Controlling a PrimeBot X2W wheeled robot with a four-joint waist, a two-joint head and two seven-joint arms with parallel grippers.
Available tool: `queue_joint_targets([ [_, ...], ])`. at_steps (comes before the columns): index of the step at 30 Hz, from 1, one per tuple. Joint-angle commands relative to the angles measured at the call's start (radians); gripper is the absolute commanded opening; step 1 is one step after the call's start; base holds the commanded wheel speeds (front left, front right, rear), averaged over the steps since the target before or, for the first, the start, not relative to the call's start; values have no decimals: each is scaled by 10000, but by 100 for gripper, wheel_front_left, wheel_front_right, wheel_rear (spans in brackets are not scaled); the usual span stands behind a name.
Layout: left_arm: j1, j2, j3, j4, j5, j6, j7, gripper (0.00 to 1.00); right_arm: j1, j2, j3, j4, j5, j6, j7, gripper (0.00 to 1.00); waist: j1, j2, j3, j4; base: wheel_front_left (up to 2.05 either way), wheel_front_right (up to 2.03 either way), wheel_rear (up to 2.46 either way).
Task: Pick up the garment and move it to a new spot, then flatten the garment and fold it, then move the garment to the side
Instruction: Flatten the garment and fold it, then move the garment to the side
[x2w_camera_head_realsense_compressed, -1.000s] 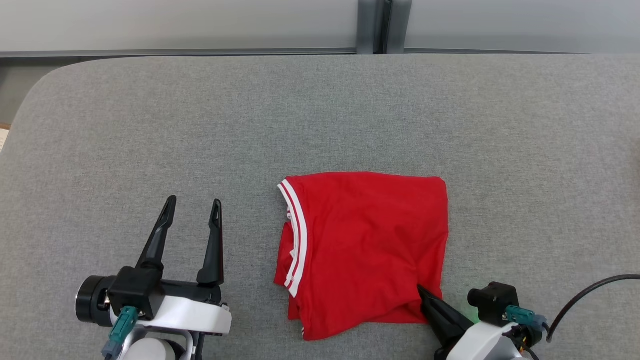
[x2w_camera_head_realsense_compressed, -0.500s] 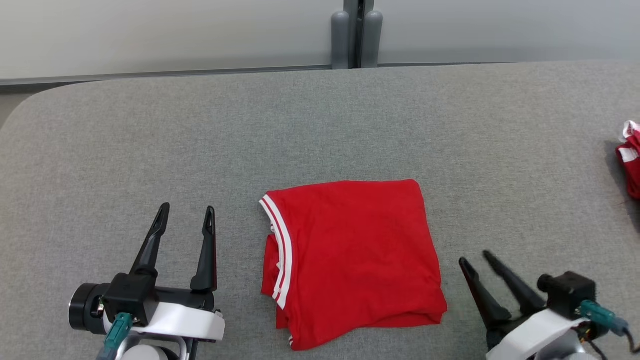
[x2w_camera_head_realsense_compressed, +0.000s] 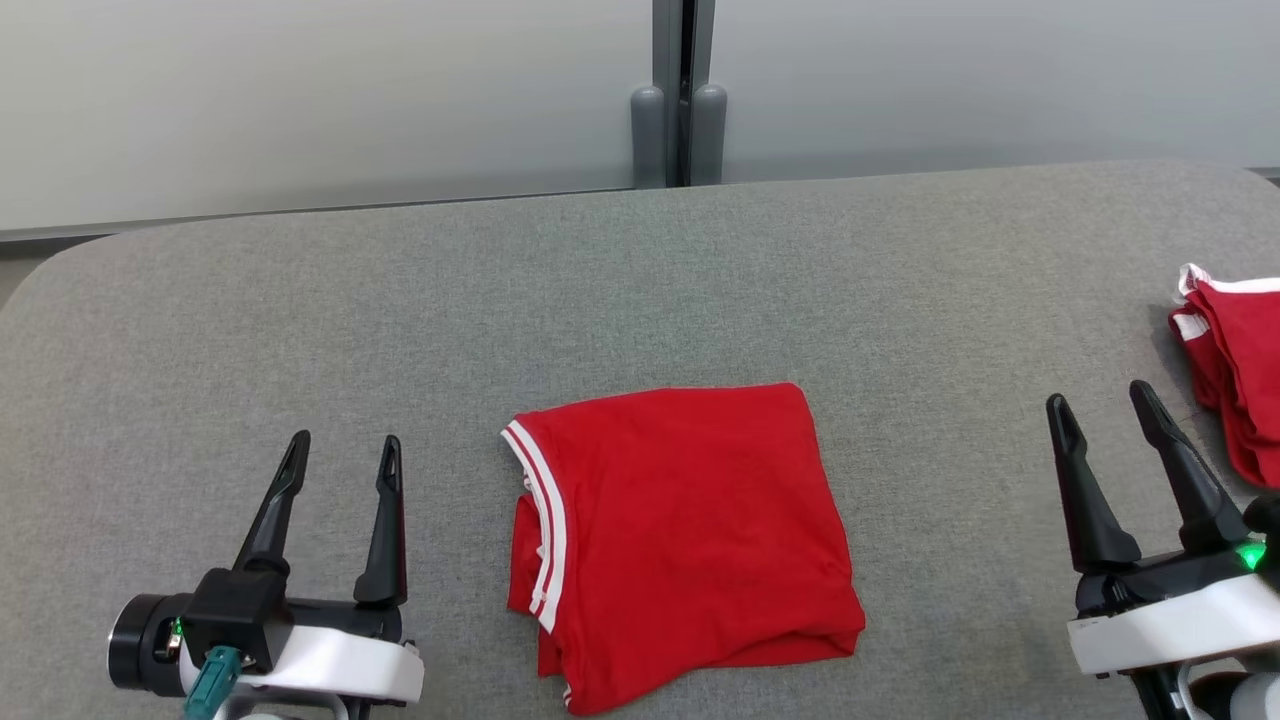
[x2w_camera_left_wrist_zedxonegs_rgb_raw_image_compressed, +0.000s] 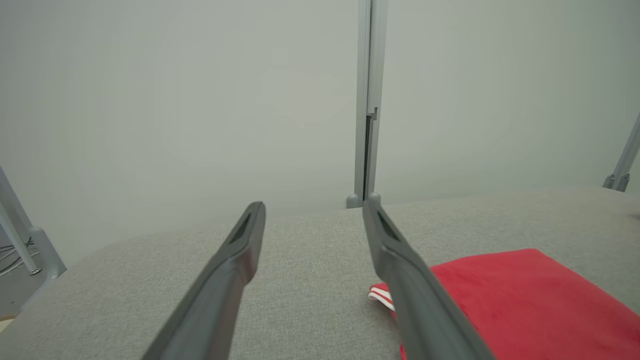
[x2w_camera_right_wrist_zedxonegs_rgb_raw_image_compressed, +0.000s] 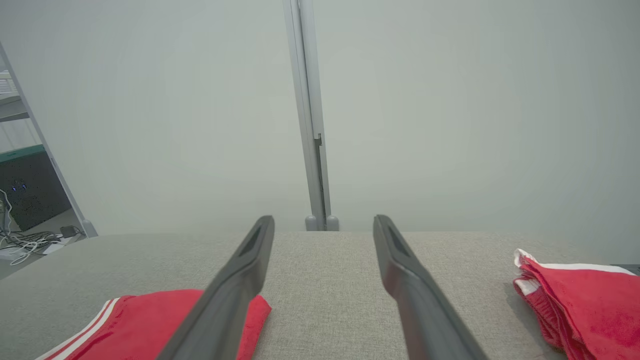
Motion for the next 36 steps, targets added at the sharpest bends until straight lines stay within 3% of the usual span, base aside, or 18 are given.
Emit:
queue_joint_targets([
  [1,150,105,78,-99,-33,95,31,100,141,-4,-217,-233,-193,0,145,100,0,-1,-130,-57,0,0,0],
  [19,1729,222,58,-662,-229,420,344,100,2040,590,-884,-1025,-768,0,1043,100,0,-1,-951,16,0,0,0],
  [36,1618,341,-37,-576,-294,519,355,100,1972,673,-891,-905,-734,0,1109,100,0,-1,-815,63,0,0,0],
])
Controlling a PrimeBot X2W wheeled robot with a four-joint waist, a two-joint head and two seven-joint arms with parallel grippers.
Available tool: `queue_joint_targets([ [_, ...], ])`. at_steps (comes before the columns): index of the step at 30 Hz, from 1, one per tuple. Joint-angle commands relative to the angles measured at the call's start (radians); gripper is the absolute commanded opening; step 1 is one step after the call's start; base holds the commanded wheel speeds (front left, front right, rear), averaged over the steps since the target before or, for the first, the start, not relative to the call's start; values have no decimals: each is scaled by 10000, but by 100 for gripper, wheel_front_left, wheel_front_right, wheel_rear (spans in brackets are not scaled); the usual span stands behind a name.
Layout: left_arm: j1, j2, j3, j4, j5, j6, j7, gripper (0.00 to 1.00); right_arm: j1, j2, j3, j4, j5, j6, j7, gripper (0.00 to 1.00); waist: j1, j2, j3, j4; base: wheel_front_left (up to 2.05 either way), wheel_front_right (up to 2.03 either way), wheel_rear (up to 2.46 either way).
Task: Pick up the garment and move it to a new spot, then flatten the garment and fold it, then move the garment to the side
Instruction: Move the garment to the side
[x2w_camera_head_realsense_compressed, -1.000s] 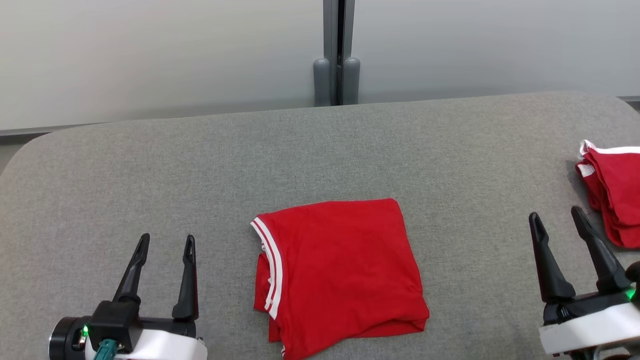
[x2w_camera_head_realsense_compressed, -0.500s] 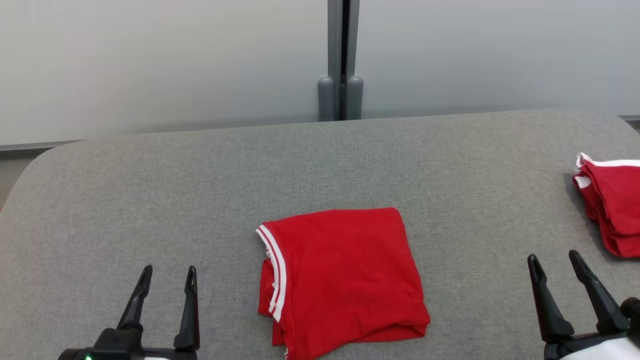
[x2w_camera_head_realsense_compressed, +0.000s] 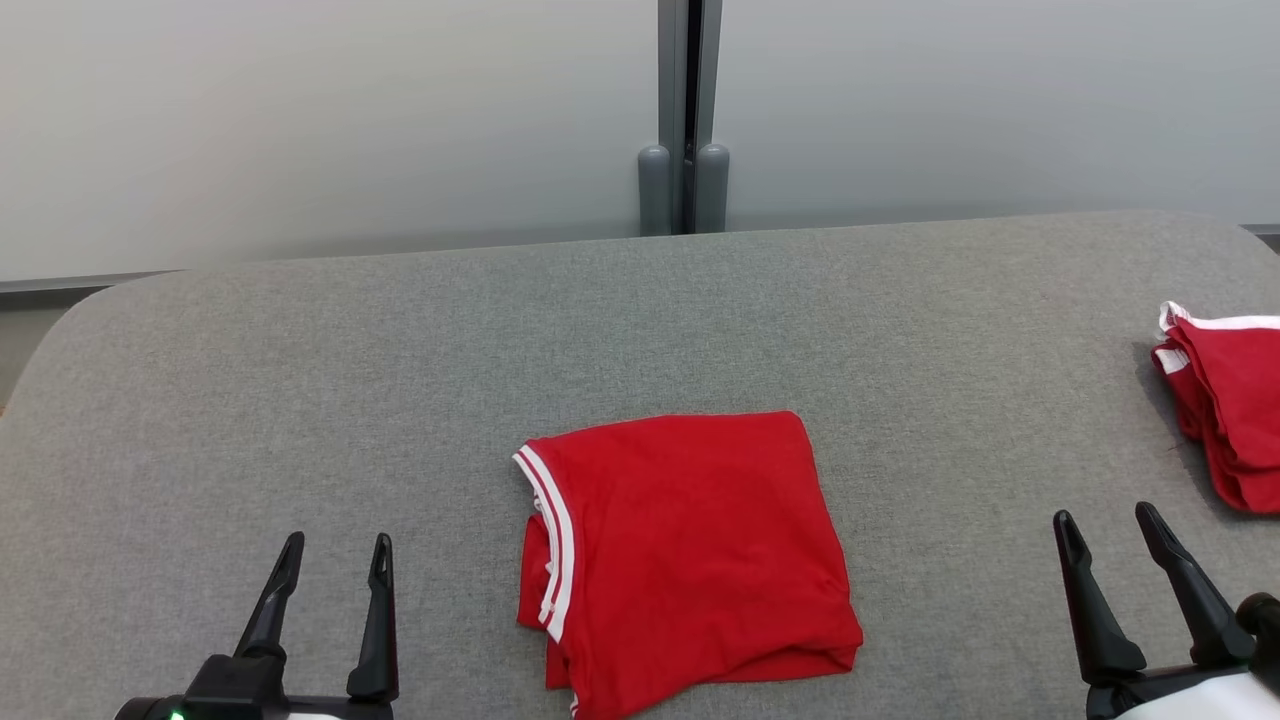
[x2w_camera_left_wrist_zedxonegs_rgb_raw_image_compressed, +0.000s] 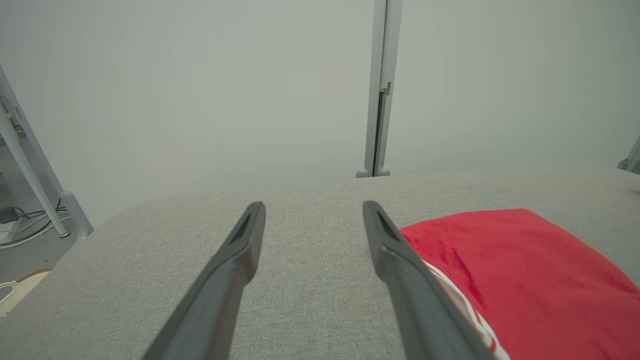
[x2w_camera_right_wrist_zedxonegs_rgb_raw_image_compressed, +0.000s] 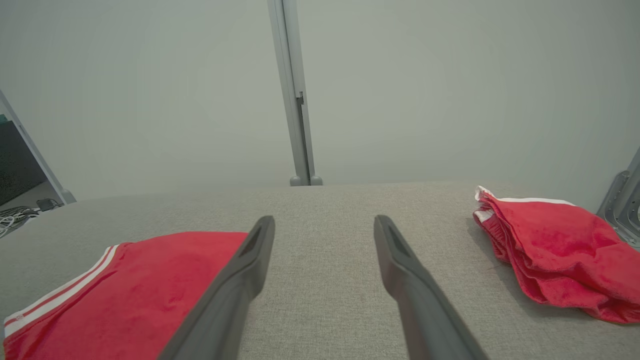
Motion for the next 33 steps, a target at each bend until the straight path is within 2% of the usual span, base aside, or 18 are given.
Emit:
queue_joint_targets([
  [1,-117,55,2,15,-20,46,-26,100,-84,3,14,-12,14,0,-3,100,0,-1,9,15,0,0,0],
  [10,-320,70,-27,21,-78,79,-82,100,-147,-85,10,182,73,0,-71,100,0,-1,76,196,0,0,0],
  [19,-1062,-138,-209,-18,-28,-46,-255,100,-682,-93,216,1166,139,0,-244,100,0,-1,673,887,0,0,0],
  [27,-1991,-438,-325,118,-4,-214,-409,100,-1903,74,1155,3601,479,0,-571,100,0,-1,1408,1806,0,0,0],
  [33,-2486,-615,-347,210,99,-369,-441,100,-2765,378,1476,5413,778,0,-467,100,0,-1,1814,2185,0,0,0],
])
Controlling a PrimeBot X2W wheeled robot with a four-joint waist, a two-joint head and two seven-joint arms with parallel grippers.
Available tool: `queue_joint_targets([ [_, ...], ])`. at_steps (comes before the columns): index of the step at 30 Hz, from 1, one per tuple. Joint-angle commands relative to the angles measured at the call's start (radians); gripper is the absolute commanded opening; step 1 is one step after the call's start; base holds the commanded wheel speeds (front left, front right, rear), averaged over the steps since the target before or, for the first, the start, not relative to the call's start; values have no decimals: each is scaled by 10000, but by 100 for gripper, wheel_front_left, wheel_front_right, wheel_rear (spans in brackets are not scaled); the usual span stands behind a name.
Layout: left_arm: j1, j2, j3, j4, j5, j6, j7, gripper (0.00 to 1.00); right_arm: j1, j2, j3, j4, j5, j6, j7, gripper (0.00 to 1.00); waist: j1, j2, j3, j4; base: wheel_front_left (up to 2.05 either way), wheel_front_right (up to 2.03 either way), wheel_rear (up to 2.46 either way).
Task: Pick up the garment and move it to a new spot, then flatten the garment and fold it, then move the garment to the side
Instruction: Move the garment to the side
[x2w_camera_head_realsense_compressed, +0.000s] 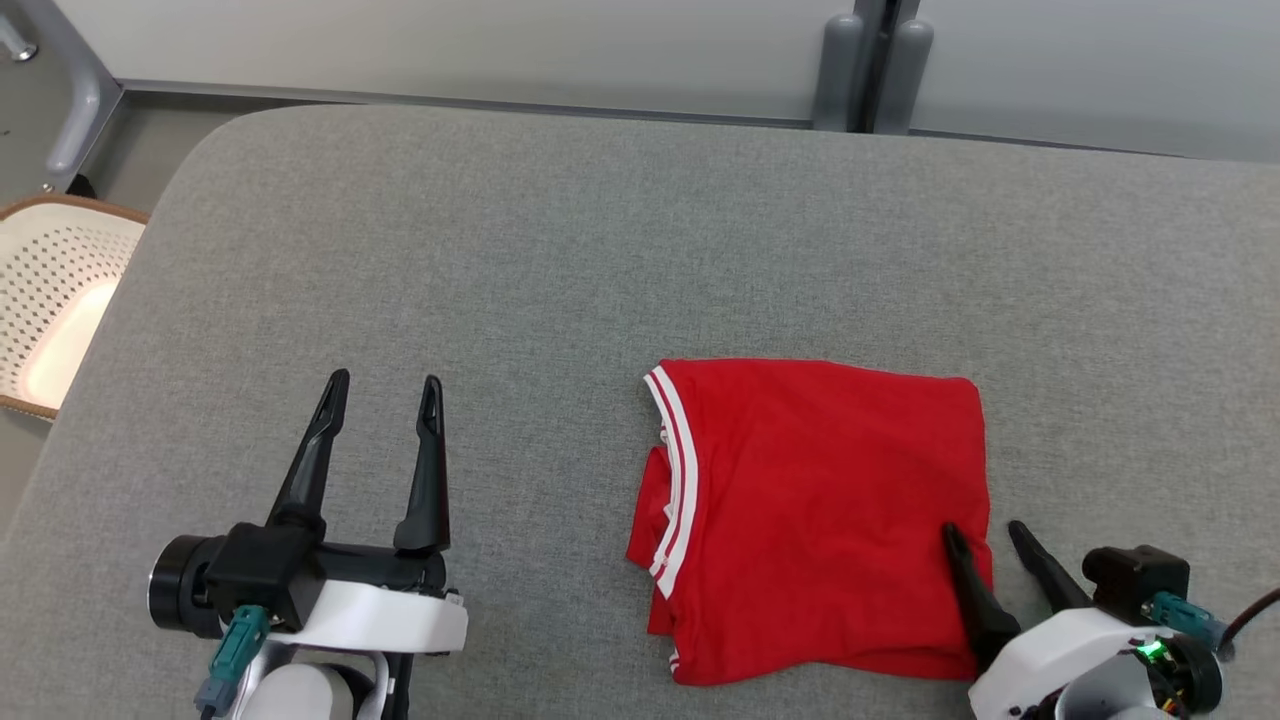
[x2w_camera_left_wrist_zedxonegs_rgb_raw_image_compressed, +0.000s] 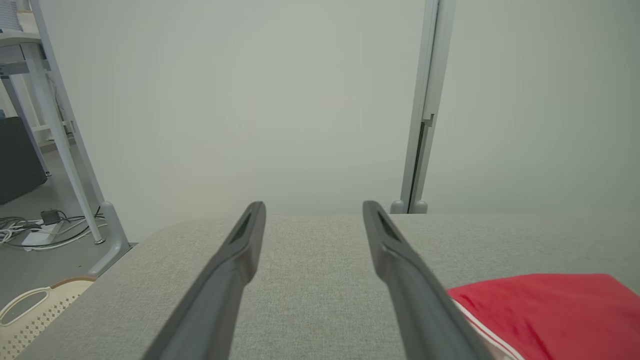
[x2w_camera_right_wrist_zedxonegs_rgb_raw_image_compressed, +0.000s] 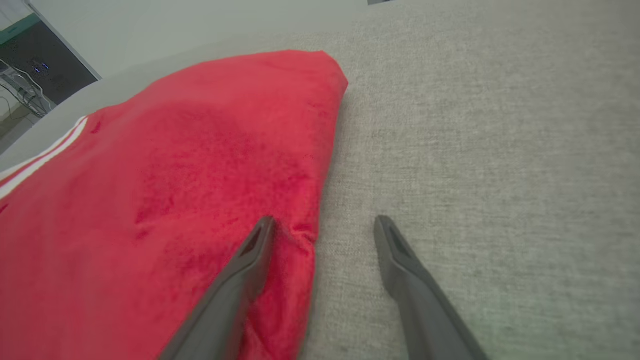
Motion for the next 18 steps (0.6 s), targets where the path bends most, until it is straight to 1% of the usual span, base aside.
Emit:
queue_joint_targets([
  [1,-178,-2,52,-28,72,-25,-31,100,-108,24,23,211,37,0,128,100,0,0,159,138,0,0,0],
  [3,-226,-56,120,-76,112,-67,-34,100,-186,141,141,586,141,0,188,100,0,0,222,158,0,0,0],
  [4,-226,-76,148,-91,150,-83,-35,100,-185,176,159,751,165,0,264,38,0,0,246,160,0,0,0],
  [5,-243,-85,167,-103,201,-104,-35,100,-178,203,245,891,217,0,377,0,0,0,267,155,0,0,0],
  [8,-313,-78,237,-127,306,-197,-37,100,-196,174,432,954,295,0,382,0,0,0,348,67,0,0,0],
  [12,-418,-51,342,-191,459,-291,-36,100,-424,-125,817,556,290,0,120,0,0,0,478,-307,0,0,0],
  [15,-454,13,445,-264,545,-361,-26,100,-681,-441,1134,247,293,-4,-85,0,0,0,596,-821,0,0,0],
  [18,-521,82,567,-361,610,-412,-27,100,-1098,-748,1388,51,355,-16,-316,0,0,0,719,-1557,0,0,0],
])
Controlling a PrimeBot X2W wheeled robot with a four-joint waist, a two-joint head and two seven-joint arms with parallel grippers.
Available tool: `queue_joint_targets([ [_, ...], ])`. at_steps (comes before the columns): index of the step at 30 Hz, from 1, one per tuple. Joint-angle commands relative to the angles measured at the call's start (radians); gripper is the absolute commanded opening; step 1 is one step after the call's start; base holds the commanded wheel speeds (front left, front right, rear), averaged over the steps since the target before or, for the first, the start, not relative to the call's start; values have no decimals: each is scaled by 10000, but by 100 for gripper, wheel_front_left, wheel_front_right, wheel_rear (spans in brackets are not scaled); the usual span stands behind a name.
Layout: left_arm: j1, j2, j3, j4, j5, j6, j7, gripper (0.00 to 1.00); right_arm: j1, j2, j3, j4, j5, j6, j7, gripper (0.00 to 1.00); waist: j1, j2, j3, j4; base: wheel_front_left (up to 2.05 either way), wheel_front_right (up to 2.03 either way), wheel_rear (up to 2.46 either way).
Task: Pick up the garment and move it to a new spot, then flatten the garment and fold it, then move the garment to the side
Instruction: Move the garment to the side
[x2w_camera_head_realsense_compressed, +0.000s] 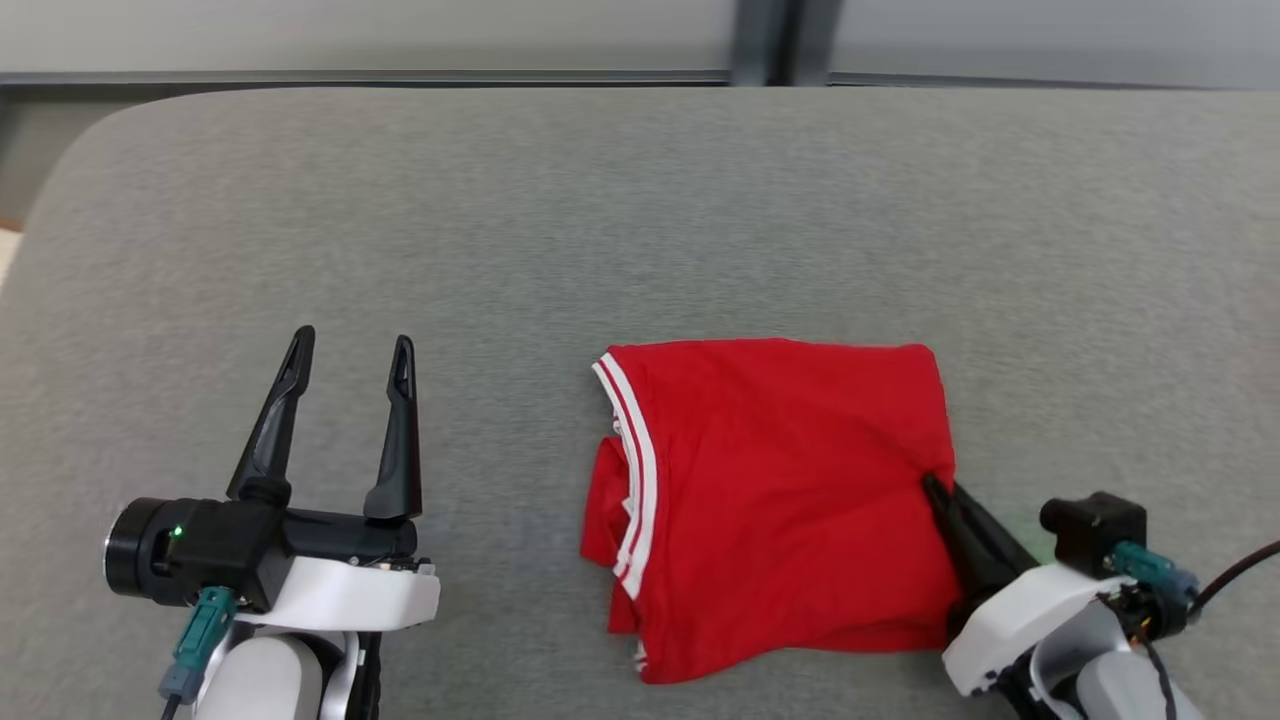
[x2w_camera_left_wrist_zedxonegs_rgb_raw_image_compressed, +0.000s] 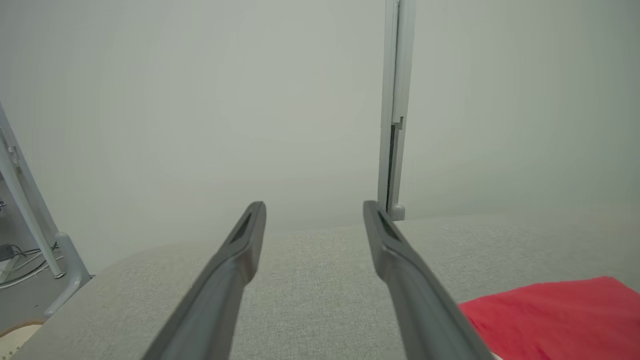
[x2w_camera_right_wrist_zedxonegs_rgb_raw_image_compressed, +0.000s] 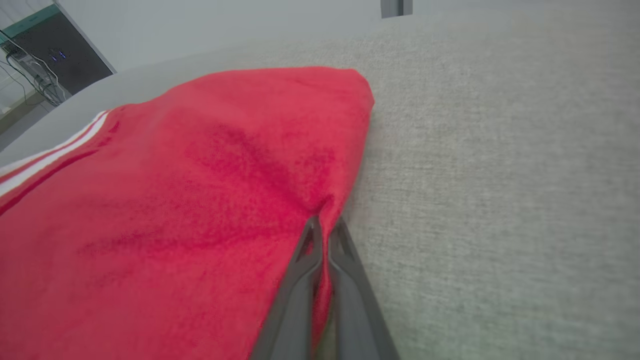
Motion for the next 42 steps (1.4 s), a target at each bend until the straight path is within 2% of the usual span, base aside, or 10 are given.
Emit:
queue_joint_targets([
  [1,-201,79,78,-40,89,-65,-11,100,-280,-305,19,18,87,-32,-158,0,0,0,190,-939,0,0,0],
  [10,-753,195,-56,-187,296,-303,-9,100,-1893,-1194,306,379,407,-27,-776,0,0,0,835,-3085,0,0,0],
  [14,-1178,412,-224,-259,455,-488,70,100,-2746,-1454,133,532,571,-27,-1009,0,0,0,1365,-3479,0,0,0],
  [18,-1771,685,-372,-476,701,-675,316,100,-3664,-2121,-175,686,662,-29,-1294,0,0,0,2049,-3816,0,0,0],
  [25,-2477,951,-518,-776,914,-831,571,100,-4633,-3235,-1308,951,857,-27,-1595,0,0,0,2996,-4024,0,0,0],
  [29,-2796,1052,-634,-950,977,-923,673,100,-4818,-4033,-2114,1265,1012,-27,-1619,0,0,0,3474,-3915,0,0,0],
  [33,-3132,1201,-659,-1207,1086,-960,811,100,-5086,-4519,-2883,1807,1299,-27,-1472,0,0,0,4012,-3840,0,0,0],
  [37,-3581,1352,-805,-1452,1225,-1065,1010,100,-5717,-4735,-3234,3059,1774,-27,-1068,0,0,0,4693,-3618,0,0,0],
  [42,-3848,1480,-937,-1652,1343,-1118,1174,100,-6395,-4617,-3194,4247,2195,-27,-950,0,0,0,5377,-3387,0,0,0],
])
